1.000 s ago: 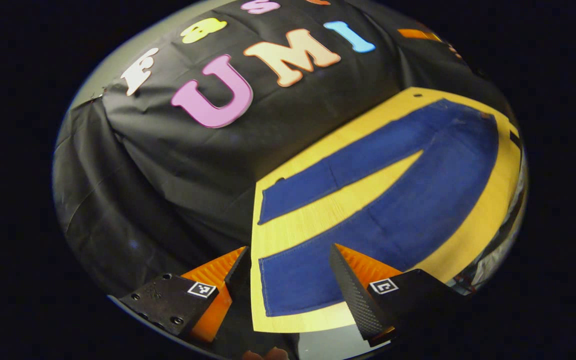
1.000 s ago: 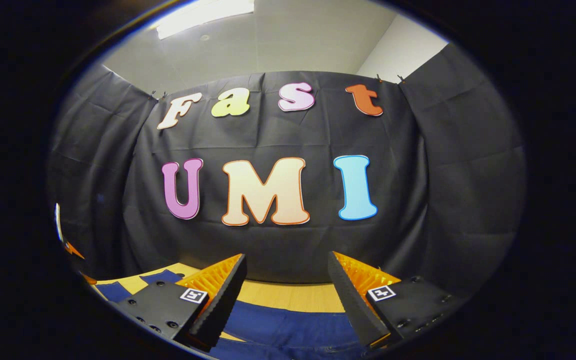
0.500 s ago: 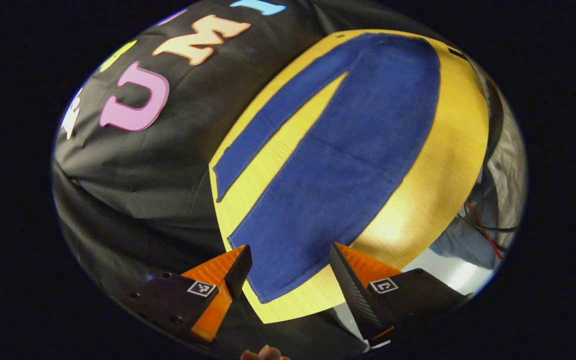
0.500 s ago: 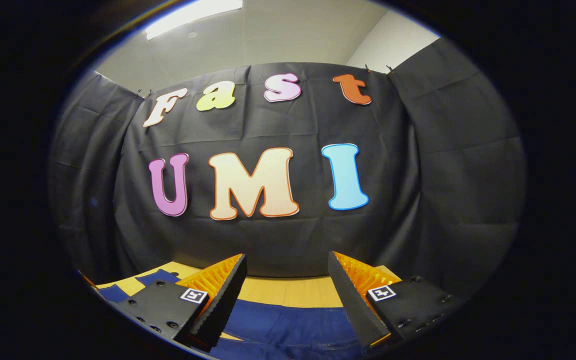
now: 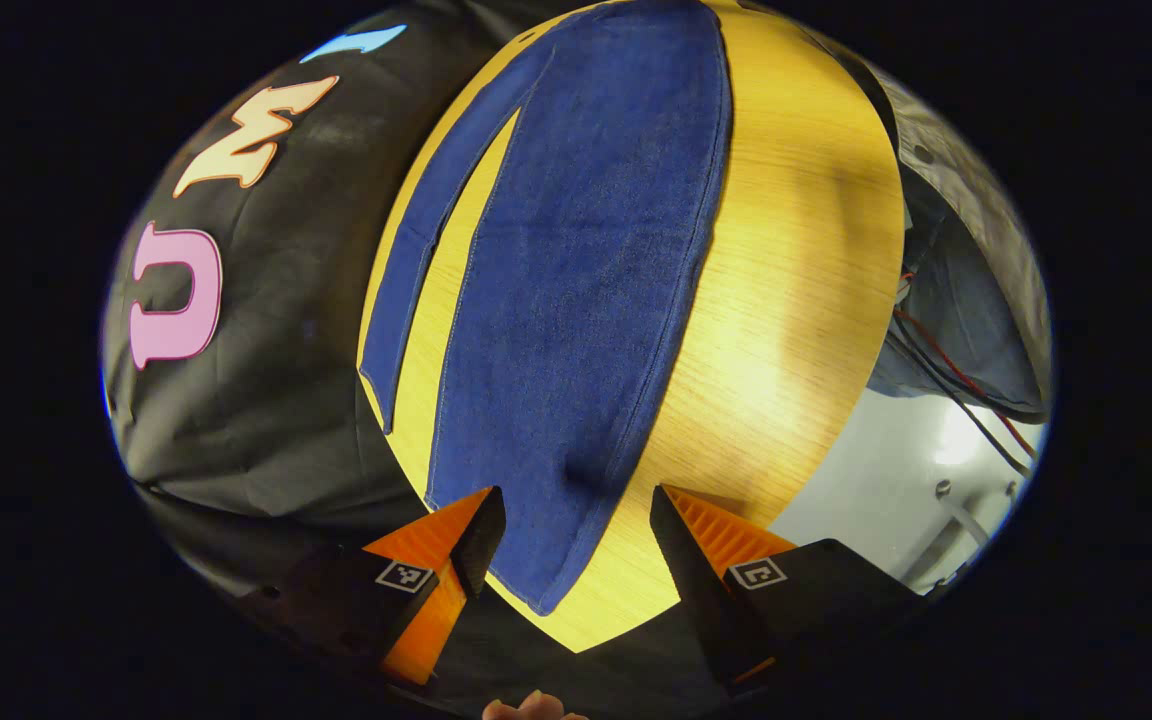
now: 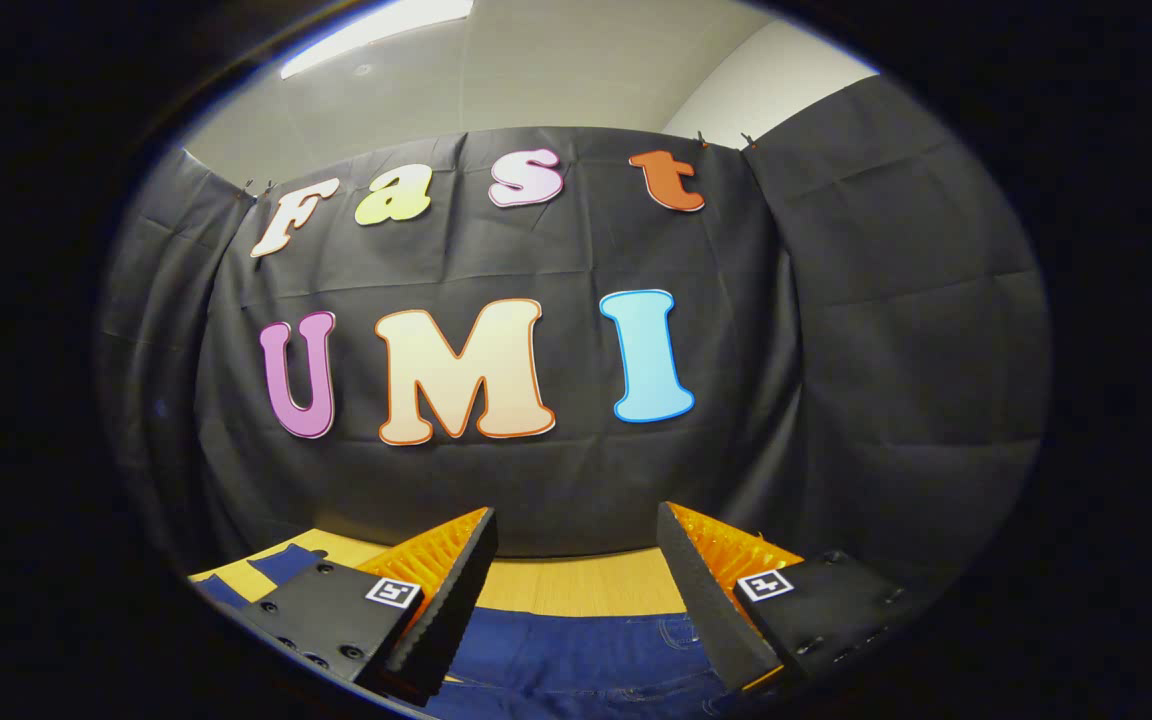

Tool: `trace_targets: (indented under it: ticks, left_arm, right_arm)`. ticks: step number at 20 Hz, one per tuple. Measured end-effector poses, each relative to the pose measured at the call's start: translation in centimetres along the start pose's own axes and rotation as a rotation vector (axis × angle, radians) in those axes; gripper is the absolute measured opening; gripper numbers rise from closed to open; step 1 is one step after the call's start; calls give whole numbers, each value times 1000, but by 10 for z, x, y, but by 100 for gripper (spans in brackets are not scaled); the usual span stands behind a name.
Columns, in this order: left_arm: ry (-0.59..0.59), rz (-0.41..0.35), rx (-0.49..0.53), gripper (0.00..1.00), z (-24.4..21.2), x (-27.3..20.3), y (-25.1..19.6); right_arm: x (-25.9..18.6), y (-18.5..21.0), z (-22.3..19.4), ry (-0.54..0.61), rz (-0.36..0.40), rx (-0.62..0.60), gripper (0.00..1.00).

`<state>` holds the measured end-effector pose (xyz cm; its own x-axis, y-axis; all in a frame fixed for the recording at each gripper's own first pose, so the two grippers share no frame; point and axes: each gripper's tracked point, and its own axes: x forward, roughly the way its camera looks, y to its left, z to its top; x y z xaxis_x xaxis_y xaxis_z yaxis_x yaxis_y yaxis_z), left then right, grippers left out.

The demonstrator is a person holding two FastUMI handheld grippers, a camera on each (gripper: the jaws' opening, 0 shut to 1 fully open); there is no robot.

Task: Grasp the waist and the cuffs of the jeans and fold them to make the two legs overlap; first hold the waist and fold one-third of the jeans toward the cuffs, then hold the cuffs and fold the remaining one-third in the same direction to finish folding.

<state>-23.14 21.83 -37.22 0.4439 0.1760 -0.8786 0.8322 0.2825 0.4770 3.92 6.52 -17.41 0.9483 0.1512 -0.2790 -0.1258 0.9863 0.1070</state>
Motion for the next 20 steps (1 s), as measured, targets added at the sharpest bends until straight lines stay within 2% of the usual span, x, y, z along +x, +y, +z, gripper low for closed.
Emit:
trace_targets:
  ticks: [4,5,11,13,14,15,16,18,20]
  left_arm:
    - [-11,0,72,91,5,11,8]
    - [-25,4,82,83,10,14,11]
    - [-49,34,85,82,16,30,29]
    - [-49,1,92,82,18,31,26]
    - [-48,-22,92,77,19,31,22]
    - [-42,-54,83,65,18,32,18]
    - [-40,-71,75,64,19,33,17]
    - [-29,-106,61,50,20,35,17]
    - [-13,-137,39,46,18,38,15]
  right_arm:
    - [0,-1,0,0,-15,11,99]
    - [-2,-2,0,-2,-21,9,98]
    - [-8,-24,-1,1,-77,-48,98]
    - [-9,-33,-5,14,-90,-66,99]
    - [-12,-37,-8,29,-82,-93,99]
    - [-13,-41,-10,36,-75,-141,99]
    - [-14,-48,-9,39,-68,-199,99]
    - [-23,-68,-5,33,-80,-320,100]
    - [-30,-80,-12,57,-82,-374,98]
